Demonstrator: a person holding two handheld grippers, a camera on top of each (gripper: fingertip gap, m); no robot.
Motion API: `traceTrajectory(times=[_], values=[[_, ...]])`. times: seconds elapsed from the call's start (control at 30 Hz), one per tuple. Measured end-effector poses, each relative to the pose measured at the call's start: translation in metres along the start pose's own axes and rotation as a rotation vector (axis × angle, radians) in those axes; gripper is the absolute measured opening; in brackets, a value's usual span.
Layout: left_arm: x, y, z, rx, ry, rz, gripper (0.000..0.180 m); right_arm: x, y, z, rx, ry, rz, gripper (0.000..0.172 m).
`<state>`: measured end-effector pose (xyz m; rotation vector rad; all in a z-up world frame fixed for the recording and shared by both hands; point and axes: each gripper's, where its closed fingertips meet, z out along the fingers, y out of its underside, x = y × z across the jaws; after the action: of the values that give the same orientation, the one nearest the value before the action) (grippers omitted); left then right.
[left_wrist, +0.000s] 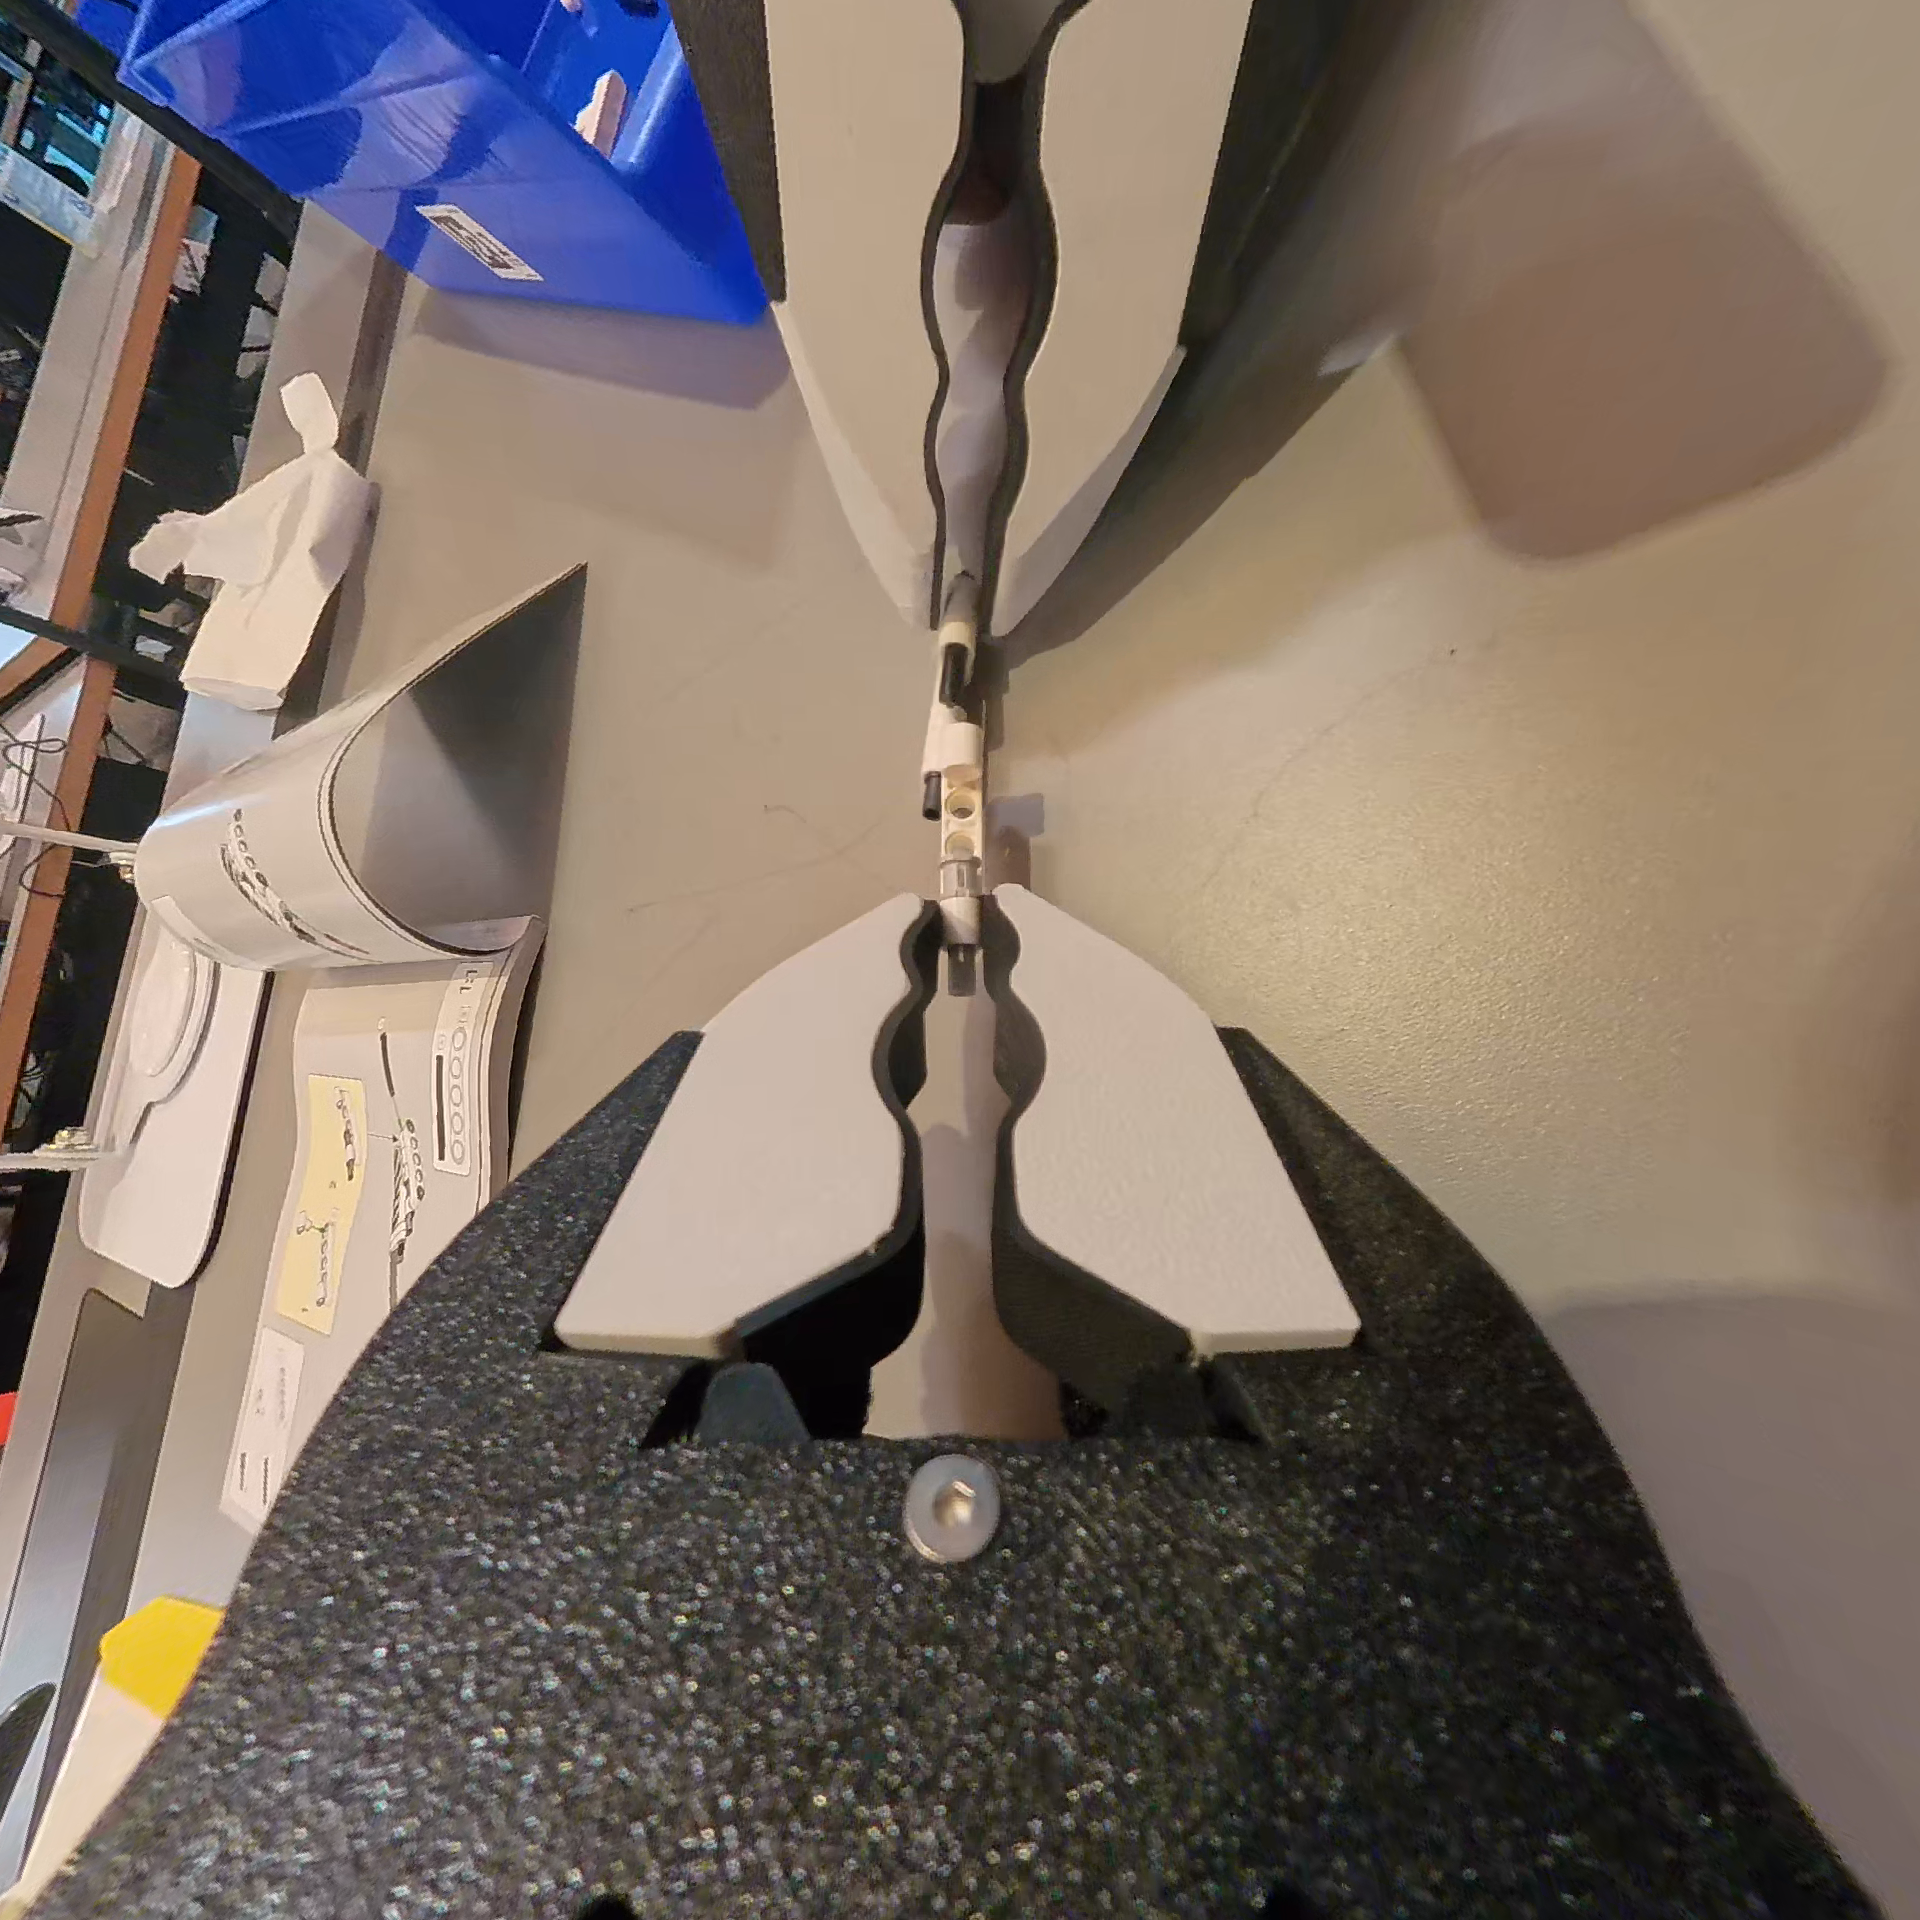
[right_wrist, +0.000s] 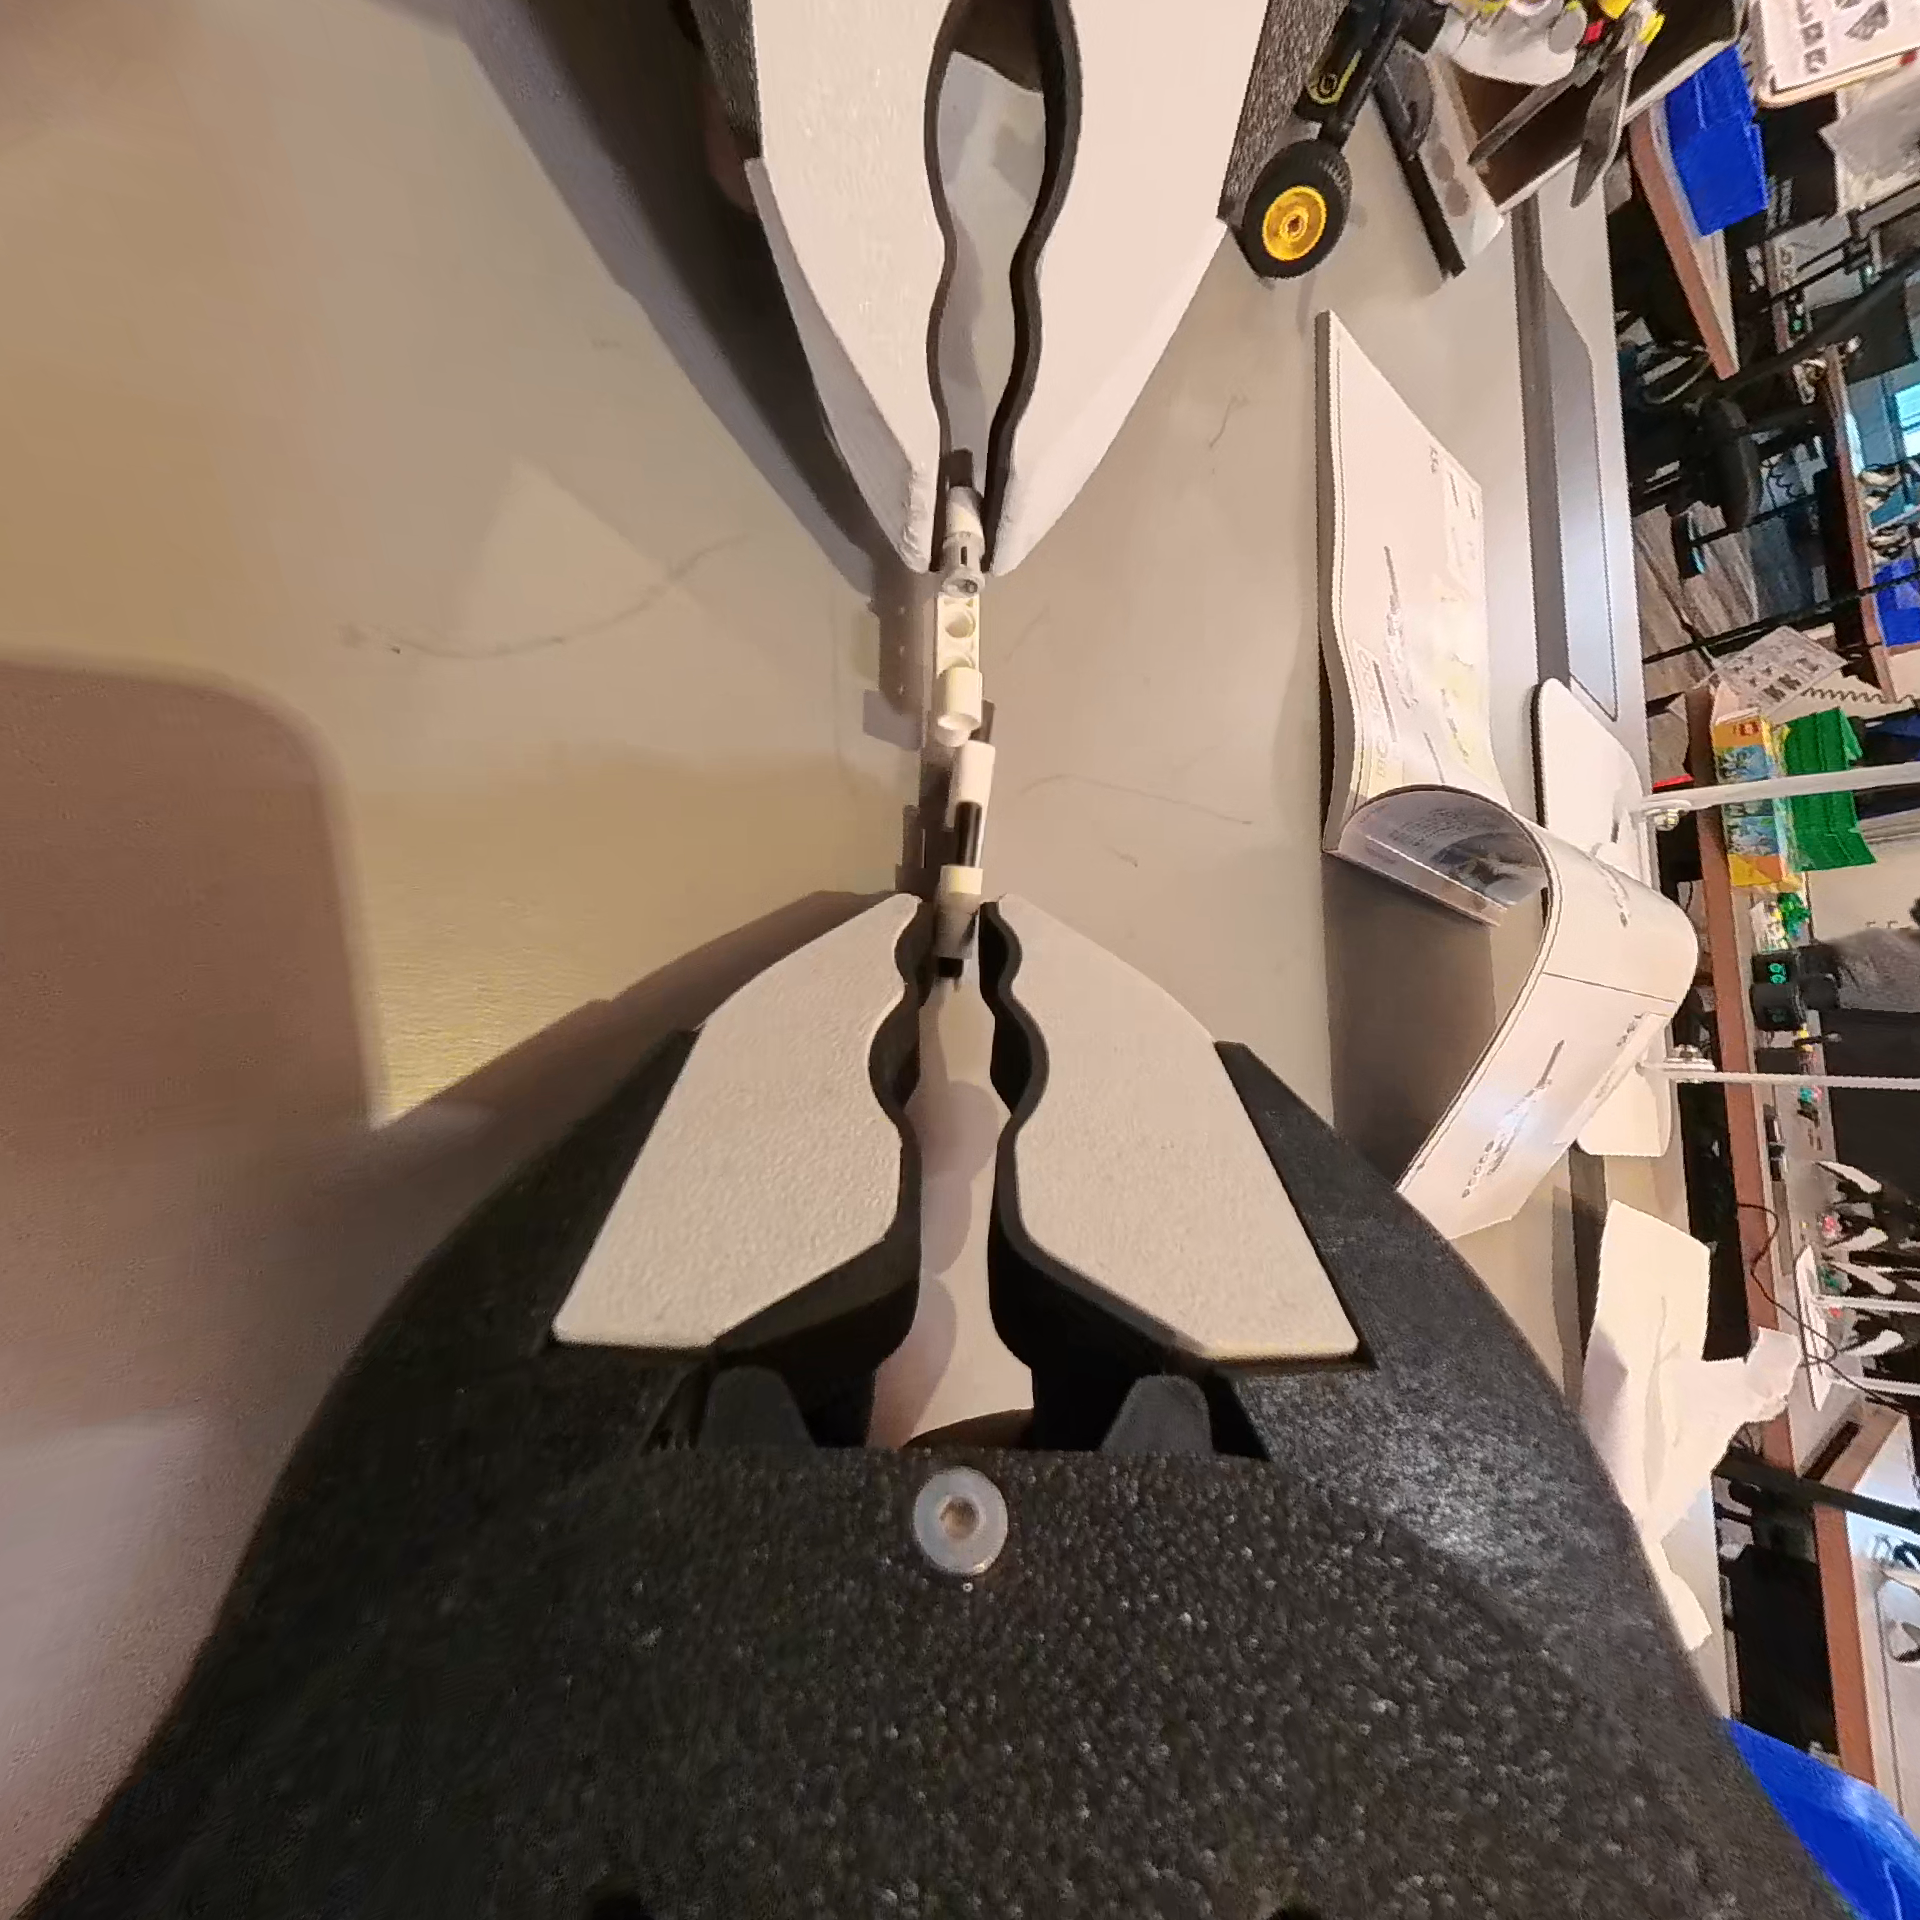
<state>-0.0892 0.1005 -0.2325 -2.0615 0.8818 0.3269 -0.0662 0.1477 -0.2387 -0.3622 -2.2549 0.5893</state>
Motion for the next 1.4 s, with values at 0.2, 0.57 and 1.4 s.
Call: traceTrajectory(times=[0.2, 0.57, 1.4], values=[[0.000, 0.001, 0.000, -0.004, 0.002, 0.001, 0.008, -0.003, -0.002, -0.002, 0.007, -0.016, -0.007, 0.013], [0.005, -0.004, -0.003, 0.022, 0.055, -0.050, 0.008, 0.000, -0.007, -0.005, 0.025, 0.008, -0.026, 0.018], [0.002, -0.045, -0.024, 0.338, 0.540, -0.975, 0.008, 0.008, -0.029, -0.013, 0.158, 0.060, 0.022, 0.019]])
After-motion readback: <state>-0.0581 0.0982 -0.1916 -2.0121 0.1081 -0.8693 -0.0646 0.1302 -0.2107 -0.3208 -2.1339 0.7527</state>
